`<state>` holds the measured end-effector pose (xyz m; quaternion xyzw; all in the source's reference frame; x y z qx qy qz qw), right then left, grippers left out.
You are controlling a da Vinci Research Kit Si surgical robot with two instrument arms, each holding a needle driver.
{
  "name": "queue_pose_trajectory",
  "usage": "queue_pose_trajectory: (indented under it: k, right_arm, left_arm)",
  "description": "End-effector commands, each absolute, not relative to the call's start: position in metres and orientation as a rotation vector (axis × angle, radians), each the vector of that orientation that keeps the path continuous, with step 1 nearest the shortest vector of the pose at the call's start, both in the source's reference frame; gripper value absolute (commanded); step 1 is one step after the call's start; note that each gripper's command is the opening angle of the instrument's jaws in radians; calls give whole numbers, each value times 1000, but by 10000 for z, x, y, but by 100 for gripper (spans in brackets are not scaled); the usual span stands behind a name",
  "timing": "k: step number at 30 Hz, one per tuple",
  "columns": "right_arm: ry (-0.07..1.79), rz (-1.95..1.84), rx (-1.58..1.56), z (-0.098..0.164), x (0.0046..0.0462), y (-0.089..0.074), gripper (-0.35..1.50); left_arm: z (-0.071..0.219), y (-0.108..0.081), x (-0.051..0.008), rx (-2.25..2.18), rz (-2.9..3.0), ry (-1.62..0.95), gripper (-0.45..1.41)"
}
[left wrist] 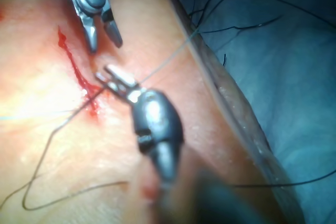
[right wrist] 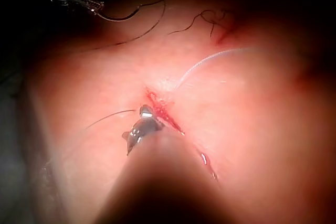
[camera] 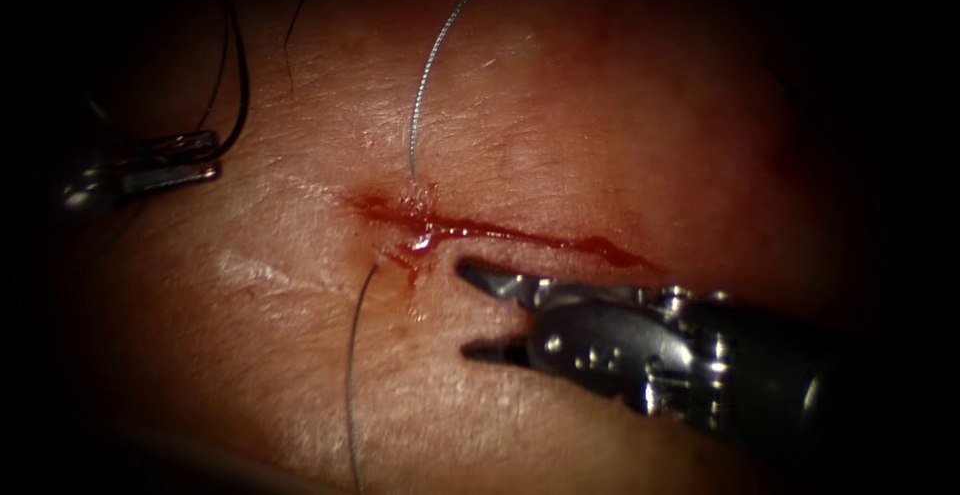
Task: Wound Closure
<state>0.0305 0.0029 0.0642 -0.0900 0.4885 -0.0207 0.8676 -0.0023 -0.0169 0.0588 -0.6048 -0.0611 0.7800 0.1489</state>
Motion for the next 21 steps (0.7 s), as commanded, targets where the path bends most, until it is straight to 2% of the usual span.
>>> queue_pose_trajectory:
  k: [1, 21]
  right_arm:
    - [1022, -52, -196, 658, 325, 31, 138]
    - [1018, -135, -231, 697, 399, 32, 135]
  left_arm:
    - [593, -178, -23, -1737, 2242, -182, -45]
    - [592, -178, -22, -1737, 2242, -183, -45]
